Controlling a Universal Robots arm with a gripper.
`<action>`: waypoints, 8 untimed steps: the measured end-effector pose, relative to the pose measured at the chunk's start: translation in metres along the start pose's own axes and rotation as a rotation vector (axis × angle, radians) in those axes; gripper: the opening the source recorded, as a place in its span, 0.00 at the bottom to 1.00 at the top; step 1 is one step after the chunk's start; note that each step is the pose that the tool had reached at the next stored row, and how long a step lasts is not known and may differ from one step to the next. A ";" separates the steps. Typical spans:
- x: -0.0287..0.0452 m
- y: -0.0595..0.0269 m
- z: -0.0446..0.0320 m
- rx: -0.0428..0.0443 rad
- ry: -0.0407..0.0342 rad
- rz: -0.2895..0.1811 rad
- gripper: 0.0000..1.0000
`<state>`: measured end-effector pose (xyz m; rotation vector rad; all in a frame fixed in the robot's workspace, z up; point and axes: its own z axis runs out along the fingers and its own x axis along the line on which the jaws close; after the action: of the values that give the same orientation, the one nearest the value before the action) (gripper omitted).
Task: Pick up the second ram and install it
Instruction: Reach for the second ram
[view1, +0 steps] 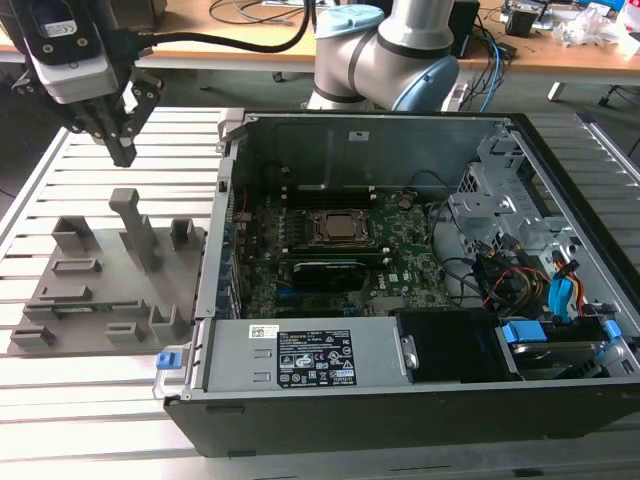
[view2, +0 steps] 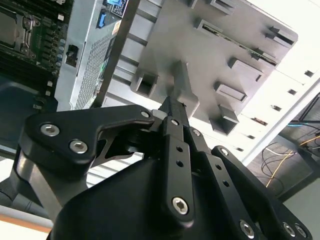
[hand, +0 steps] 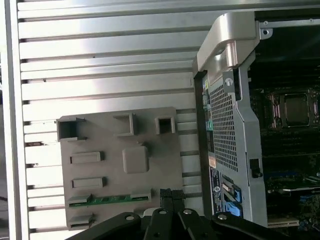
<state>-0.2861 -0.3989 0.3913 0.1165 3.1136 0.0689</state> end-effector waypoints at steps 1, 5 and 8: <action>0.0012 -0.0001 0.0000 0.0000 0.0000 0.000 0.11; 0.0088 -0.0007 -0.0001 0.0000 0.0000 0.000 0.11; 0.0149 -0.0011 0.0000 0.0000 0.0000 0.000 0.11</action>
<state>-0.3011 -0.3988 0.3909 0.1166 3.1137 0.0689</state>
